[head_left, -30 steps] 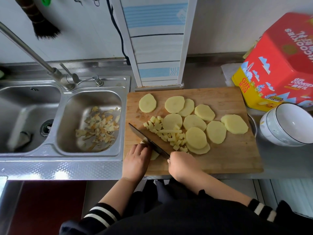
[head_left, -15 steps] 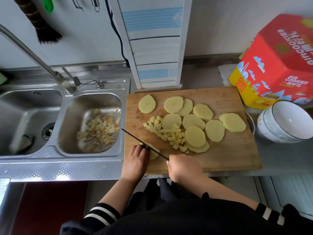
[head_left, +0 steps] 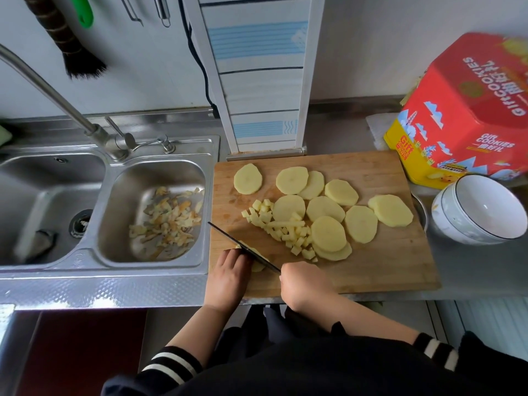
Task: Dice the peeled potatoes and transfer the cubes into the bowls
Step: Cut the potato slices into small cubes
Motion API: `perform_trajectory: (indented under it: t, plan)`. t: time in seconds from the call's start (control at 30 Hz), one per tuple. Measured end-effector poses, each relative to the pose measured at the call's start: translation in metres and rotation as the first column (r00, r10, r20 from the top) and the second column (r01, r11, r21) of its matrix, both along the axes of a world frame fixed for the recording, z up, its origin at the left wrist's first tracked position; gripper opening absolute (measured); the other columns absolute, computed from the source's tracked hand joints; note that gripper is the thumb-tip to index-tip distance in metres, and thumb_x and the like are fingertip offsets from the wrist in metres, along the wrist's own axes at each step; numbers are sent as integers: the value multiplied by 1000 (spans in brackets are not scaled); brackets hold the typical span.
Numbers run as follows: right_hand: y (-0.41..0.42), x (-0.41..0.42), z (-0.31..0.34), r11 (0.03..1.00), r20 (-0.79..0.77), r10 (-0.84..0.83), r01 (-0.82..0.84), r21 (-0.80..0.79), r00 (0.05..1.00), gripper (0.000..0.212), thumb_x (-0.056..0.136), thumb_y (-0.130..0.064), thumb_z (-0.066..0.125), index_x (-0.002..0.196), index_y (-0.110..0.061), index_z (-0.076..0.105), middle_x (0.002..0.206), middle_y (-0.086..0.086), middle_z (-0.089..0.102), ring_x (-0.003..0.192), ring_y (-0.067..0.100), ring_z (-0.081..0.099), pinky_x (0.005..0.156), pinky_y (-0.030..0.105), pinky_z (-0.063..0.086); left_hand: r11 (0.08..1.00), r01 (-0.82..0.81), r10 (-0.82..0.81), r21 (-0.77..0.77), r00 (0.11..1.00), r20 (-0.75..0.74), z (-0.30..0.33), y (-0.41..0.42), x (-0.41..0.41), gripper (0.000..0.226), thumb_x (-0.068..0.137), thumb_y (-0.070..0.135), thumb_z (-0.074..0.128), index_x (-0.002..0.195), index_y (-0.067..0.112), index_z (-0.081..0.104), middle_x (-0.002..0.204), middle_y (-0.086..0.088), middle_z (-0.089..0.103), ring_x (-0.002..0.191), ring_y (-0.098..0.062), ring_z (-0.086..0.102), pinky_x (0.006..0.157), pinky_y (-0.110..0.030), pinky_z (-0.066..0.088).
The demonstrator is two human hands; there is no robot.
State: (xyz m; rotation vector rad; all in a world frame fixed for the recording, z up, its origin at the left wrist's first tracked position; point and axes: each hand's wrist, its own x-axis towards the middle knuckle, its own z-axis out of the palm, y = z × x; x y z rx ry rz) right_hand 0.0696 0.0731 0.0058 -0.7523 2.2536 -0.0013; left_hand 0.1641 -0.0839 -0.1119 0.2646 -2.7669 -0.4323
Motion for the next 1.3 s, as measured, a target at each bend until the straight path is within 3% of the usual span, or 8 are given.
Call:
perform_trajectory:
  t: [0.33, 0.47, 0.6, 0.9, 1.03, 1.1, 1.17, 1.3]
  plan:
    - [5, 0, -4, 998, -25, -52, 51, -49, 998, 17, 97, -12, 45, 95, -13, 62, 80, 0, 57, 82, 24, 62, 61, 30, 41, 1000, 23, -23, -4, 1000, 14, 2, -1, 4, 12, 88, 17, 57, 99, 14, 53, 96, -7, 60, 87, -28, 54, 62, -39, 53]
    - [9, 3, -3, 997, -48, -32, 29, -66, 998, 17, 98, -13, 43, 96, -14, 60, 83, 1, 58, 76, 23, 57, 55, 28, 36, 1000, 20, -20, -2, 998, 53, 0, -1, 7, 12, 89, 20, 53, 95, 12, 60, 97, -6, 62, 87, -28, 56, 62, -40, 53]
    - [11, 4, -1, 995, -60, -52, 46, -86, 997, 15, 98, -15, 42, 93, -16, 56, 84, 0, 57, 76, 22, 55, 60, 30, 39, 1000, 24, -23, -6, 996, 81, 0, -1, 9, 13, 85, 16, 55, 94, 12, 63, 100, -5, 62, 88, -29, 58, 64, -40, 54]
    - [-3, 1, 3, 987, -14, -137, 135, -88, 990, 16, 99, -17, 45, 85, -15, 52, 71, -2, 50, 74, 23, 56, 60, 29, 41, 997, 78, -78, -2, 996, 38, 5, -3, 12, 33, 89, 35, 52, 97, 9, 70, 100, -3, 64, 93, -20, 52, 75, -29, 48]
    - [-6, 1, 4, 983, -5, -142, 141, -116, 990, 21, 103, -27, 40, 98, -15, 57, 80, -2, 51, 86, 24, 59, 67, 31, 42, 994, 105, -104, -13, 994, 40, 4, -8, 14, 30, 90, 33, 51, 98, 10, 69, 102, -2, 64, 94, -20, 52, 63, -32, 54]
    - [-1, 2, 4, 984, -19, -128, 125, -125, 992, 29, 104, -31, 37, 106, -13, 59, 75, -5, 47, 81, 23, 56, 66, 30, 40, 995, 98, -97, -24, 995, 38, 5, -8, 11, 31, 90, 34, 50, 95, 10, 69, 100, -3, 65, 93, -20, 51, 59, -32, 54]
    - [5, 2, 6, 985, -39, -113, 107, -133, 993, 31, 105, -32, 35, 108, -13, 59, 71, -6, 45, 75, 21, 52, 65, 30, 39, 997, 67, -66, -31, 998, 23, 4, -5, 7, 33, 90, 35, 50, 91, 9, 69, 97, -5, 65, 92, -21, 51, 60, -32, 53]
    - [12, 0, 13, 990, -62, -71, 63, -124, 996, 31, 105, -33, 32, 109, -15, 57, 83, -3, 52, 77, 19, 48, 66, 30, 37, 999, 30, -30, -37, 999, -14, 1, 0, 7, 31, 90, 33, 52, 88, 7, 70, 96, -7, 64, 86, -24, 53, 64, -33, 51]
